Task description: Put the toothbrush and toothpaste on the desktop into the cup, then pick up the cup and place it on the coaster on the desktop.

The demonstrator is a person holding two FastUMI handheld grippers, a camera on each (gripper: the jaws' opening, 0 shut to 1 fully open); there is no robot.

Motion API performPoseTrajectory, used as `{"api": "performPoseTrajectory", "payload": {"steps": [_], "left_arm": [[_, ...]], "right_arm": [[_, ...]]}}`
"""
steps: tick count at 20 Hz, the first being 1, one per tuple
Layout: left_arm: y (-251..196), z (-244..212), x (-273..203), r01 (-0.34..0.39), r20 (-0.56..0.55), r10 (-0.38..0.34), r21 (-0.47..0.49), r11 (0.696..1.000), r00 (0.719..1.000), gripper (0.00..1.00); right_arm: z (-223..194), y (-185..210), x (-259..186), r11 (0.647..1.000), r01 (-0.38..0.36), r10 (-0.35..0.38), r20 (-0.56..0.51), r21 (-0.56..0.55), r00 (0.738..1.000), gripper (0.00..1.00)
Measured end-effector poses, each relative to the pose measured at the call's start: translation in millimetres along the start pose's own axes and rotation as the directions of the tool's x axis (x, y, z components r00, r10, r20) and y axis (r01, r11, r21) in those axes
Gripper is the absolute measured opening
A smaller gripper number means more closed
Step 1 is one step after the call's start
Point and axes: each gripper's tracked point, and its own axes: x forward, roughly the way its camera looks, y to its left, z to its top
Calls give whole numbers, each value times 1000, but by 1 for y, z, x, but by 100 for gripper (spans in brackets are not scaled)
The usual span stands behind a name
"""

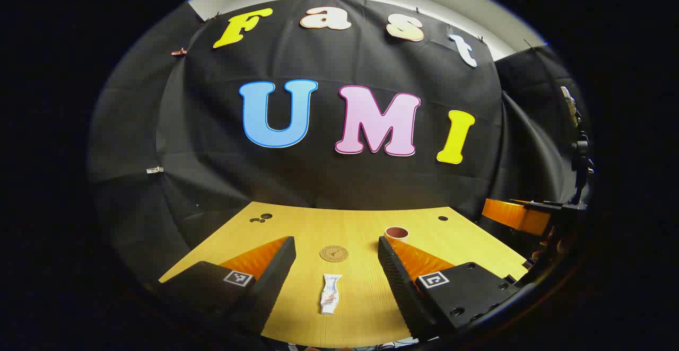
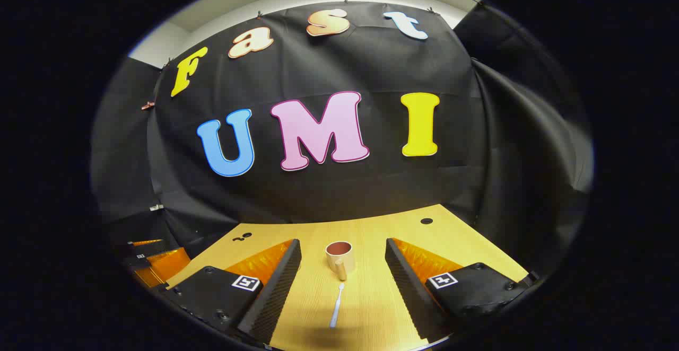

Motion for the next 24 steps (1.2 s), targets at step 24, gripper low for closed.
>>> {"api": "performPoseTrajectory", "payload": {"steps": [24], "left_arm": [[-13,-51,51,47,-182,-53,-38,998,982,97]], "right_arm": [[-32,14,44,991,-126,120,-124,-36,985,98]]}}
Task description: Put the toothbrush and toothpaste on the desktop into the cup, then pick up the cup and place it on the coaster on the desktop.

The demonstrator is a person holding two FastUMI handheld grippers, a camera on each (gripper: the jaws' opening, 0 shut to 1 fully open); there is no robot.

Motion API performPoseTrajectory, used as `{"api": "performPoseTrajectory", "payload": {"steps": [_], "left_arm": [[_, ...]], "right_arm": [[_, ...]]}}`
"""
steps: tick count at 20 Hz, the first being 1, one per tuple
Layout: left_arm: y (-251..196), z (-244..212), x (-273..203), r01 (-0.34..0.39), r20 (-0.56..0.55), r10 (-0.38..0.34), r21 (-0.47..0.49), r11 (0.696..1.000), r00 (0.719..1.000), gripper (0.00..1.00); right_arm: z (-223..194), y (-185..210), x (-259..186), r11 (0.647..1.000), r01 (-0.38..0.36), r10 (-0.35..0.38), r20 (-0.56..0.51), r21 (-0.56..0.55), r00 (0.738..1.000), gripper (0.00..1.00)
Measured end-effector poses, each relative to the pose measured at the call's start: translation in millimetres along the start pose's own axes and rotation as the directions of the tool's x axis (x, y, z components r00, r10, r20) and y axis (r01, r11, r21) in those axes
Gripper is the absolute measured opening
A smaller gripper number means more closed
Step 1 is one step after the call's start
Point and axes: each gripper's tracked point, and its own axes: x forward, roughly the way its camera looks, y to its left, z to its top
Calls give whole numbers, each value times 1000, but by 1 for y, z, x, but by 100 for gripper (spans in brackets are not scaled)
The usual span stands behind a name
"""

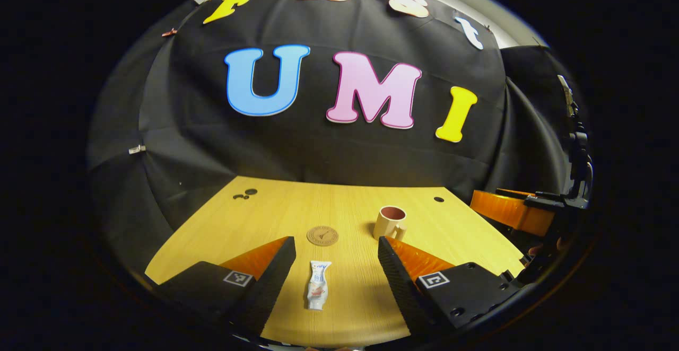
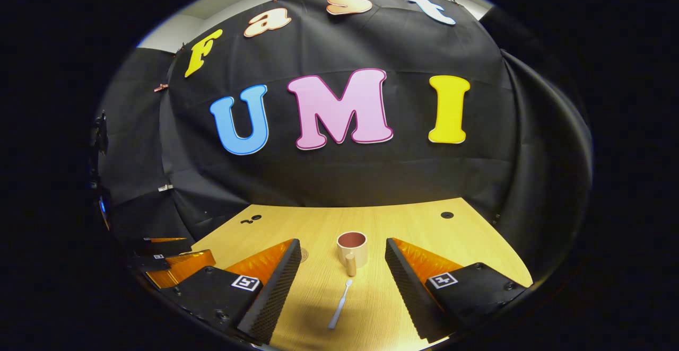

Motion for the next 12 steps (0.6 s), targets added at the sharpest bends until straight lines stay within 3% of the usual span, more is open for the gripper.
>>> {"api": "performPoseTrajectory", "payload": {"steps": [6,12], "left_arm": [[14,-35,41,-25,-139,23,-13,1000,990,98],[24,-82,86,-81,-300,78,3,997,951,98]], "right_arm": [[-24,-5,17,999,-50,51,-94,12,994,98],[-64,-10,29,994,-108,104,-208,-8,973,98]]}}
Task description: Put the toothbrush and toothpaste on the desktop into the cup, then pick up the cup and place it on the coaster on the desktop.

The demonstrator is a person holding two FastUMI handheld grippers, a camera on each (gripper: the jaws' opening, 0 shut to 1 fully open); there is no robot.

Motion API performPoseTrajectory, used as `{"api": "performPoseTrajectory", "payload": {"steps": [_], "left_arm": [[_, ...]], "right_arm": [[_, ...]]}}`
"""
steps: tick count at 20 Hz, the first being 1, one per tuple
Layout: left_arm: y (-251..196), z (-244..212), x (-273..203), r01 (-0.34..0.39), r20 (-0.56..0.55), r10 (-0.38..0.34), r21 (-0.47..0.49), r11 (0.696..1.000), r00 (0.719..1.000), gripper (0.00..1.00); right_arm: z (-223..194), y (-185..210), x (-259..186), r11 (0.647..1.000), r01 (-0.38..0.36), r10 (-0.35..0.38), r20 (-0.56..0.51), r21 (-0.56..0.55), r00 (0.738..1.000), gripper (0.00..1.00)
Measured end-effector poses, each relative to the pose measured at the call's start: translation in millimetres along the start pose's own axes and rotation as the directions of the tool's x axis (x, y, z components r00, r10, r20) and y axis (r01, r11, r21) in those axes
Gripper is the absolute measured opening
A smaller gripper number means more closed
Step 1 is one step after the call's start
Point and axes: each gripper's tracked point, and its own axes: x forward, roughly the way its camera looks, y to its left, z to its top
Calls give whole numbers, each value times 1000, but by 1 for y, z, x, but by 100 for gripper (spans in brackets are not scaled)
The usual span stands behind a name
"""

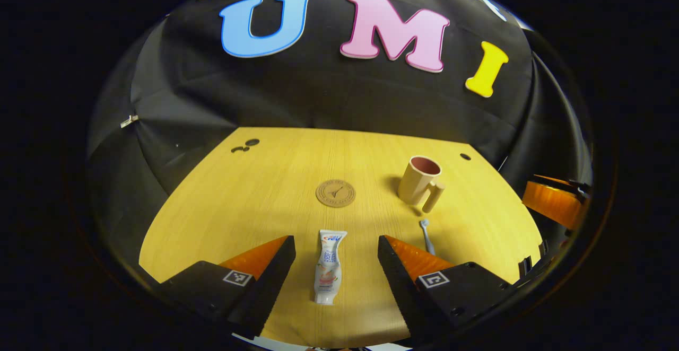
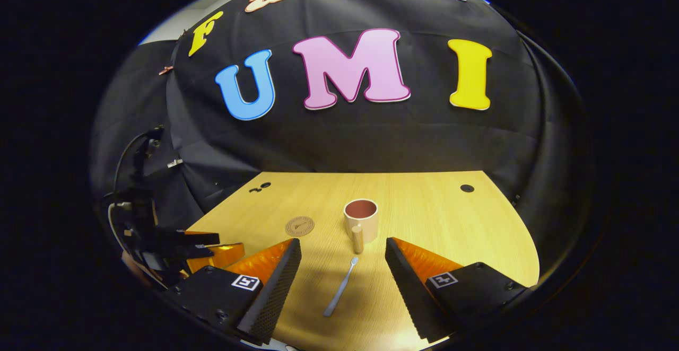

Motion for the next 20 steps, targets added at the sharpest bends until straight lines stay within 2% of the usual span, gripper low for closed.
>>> {"api": "performPoseTrajectory", "payload": {"steps": [6,12,20], "left_arm": [[4,-28,48,-35,-134,38,30,999,990,98],[10,-57,84,-70,-256,81,50,996,963,98],[18,-78,108,-65,-370,75,40,997,926,92]], "right_arm": [[-21,-26,5,1000,0,1,-51,13,999,98],[-40,-44,11,999,18,-14,-105,36,994,98],[-54,-51,9,998,38,-32,-126,44,992,98]]}}
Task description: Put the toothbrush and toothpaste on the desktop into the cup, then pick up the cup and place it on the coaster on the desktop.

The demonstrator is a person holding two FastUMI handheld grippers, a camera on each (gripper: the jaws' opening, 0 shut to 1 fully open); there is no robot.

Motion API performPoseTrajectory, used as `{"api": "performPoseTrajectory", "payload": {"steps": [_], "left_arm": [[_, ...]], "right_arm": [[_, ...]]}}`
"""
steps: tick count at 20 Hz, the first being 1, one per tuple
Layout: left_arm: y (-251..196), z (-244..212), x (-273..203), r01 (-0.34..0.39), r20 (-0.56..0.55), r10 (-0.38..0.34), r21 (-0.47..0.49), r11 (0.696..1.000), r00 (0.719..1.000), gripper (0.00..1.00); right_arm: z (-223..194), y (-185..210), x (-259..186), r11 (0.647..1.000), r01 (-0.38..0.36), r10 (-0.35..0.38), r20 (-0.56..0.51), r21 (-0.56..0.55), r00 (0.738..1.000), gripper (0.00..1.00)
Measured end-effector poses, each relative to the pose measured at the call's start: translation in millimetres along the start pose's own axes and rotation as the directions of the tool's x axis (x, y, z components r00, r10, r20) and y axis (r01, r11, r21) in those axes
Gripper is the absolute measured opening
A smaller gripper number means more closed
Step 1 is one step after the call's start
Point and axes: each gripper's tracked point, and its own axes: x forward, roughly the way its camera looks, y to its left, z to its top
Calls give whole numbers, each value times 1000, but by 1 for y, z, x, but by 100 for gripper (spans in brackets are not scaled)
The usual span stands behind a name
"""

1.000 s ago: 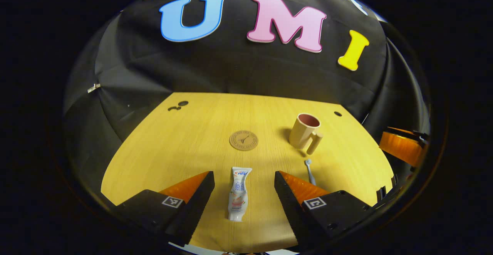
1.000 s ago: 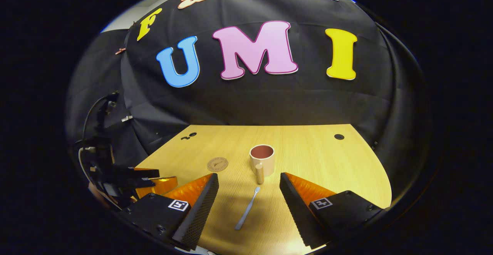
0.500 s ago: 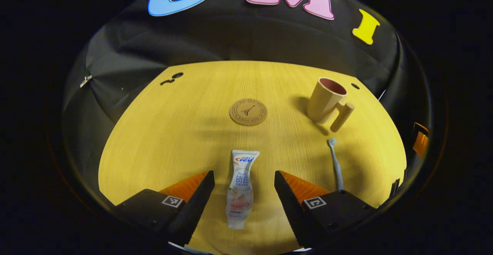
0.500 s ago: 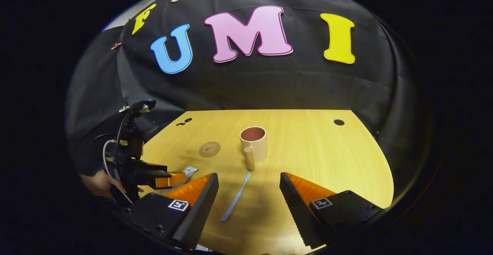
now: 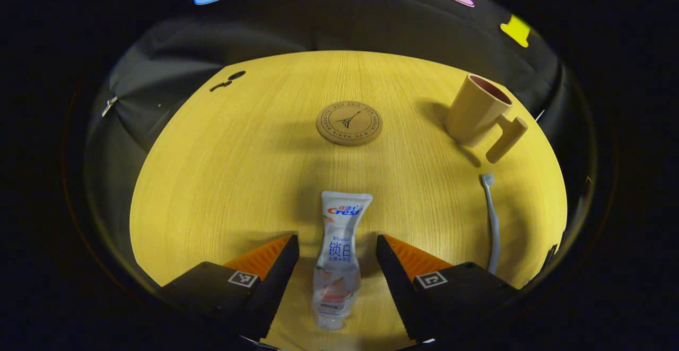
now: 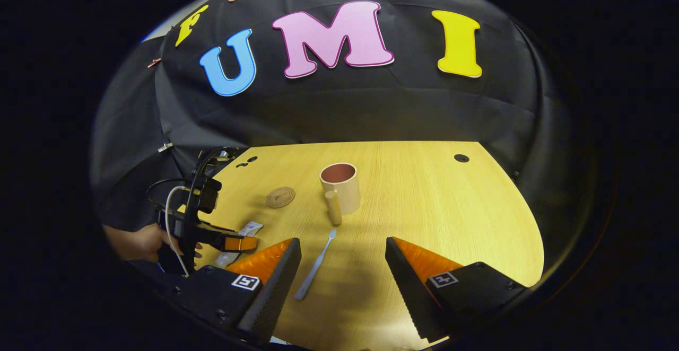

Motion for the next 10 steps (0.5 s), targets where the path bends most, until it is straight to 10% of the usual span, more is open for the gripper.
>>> {"api": "performPoseTrajectory", "payload": {"steps": [10], "left_arm": [[-4,-2,3,38,-70,-34,57,998,997,47]], "right_arm": [[-31,17,21,999,-11,14,-112,33,994,98]]}}
